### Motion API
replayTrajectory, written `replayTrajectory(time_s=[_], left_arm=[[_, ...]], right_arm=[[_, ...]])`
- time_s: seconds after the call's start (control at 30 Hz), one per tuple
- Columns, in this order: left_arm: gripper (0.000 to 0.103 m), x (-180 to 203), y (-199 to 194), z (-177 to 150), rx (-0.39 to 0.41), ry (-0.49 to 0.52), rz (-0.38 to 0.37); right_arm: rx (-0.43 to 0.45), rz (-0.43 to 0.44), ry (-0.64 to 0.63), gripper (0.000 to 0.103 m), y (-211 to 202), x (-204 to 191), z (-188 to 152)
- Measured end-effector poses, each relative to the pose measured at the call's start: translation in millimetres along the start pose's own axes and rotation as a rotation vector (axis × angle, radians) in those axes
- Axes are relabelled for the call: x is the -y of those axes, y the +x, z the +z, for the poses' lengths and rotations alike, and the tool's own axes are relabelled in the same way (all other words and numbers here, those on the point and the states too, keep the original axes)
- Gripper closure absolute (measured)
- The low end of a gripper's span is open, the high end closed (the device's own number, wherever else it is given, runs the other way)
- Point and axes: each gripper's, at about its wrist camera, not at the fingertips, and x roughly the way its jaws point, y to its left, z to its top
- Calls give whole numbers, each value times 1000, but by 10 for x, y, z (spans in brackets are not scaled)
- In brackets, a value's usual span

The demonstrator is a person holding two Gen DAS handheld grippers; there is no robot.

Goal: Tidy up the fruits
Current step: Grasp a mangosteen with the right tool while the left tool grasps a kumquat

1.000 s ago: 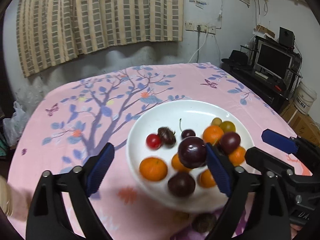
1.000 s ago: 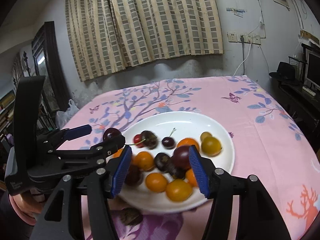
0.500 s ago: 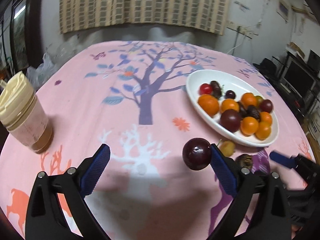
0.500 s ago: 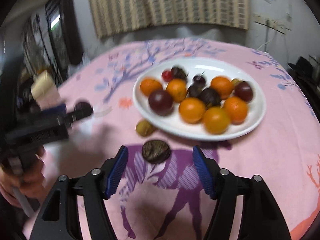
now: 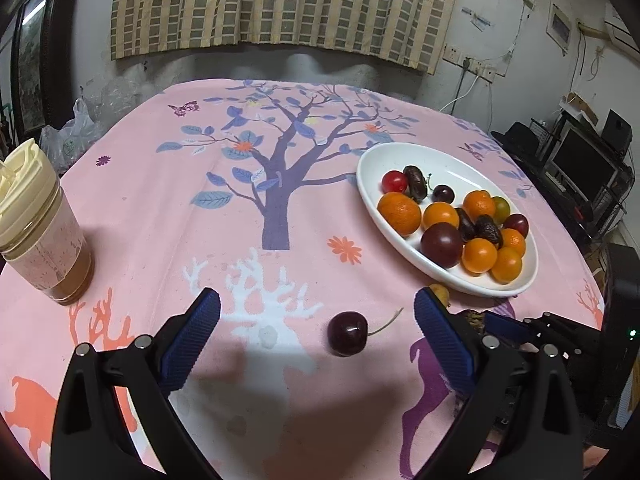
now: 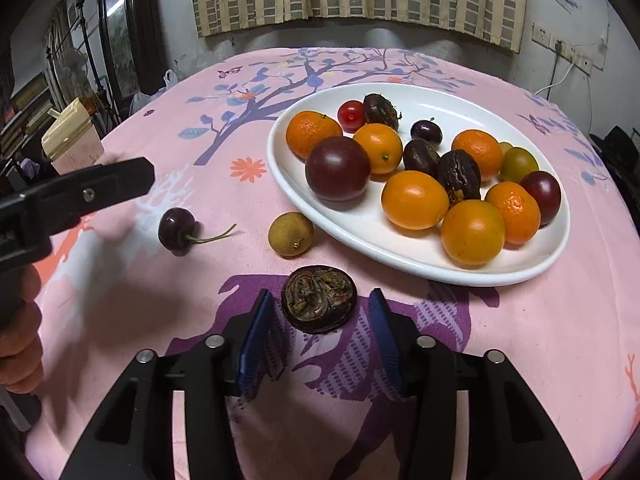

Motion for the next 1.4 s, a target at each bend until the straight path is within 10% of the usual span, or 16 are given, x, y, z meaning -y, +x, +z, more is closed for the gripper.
replayTrajectory(time_s=[0.67, 0.97, 1.2, 1.4], left_arm=[[9, 175, -52, -32, 43, 118, -43], [48, 683, 267, -110, -25, 329, -139], [50, 924, 572, -119, -72, 388, -140], [78, 961, 708, -137, -127, 384, -155]], right_arm=[[112, 96, 92, 65, -463, 177, 35], [155, 94, 148, 65, -596, 348, 81], [154, 95, 164, 65, -611, 398, 86], [161, 96, 164, 65, -627, 404, 87]])
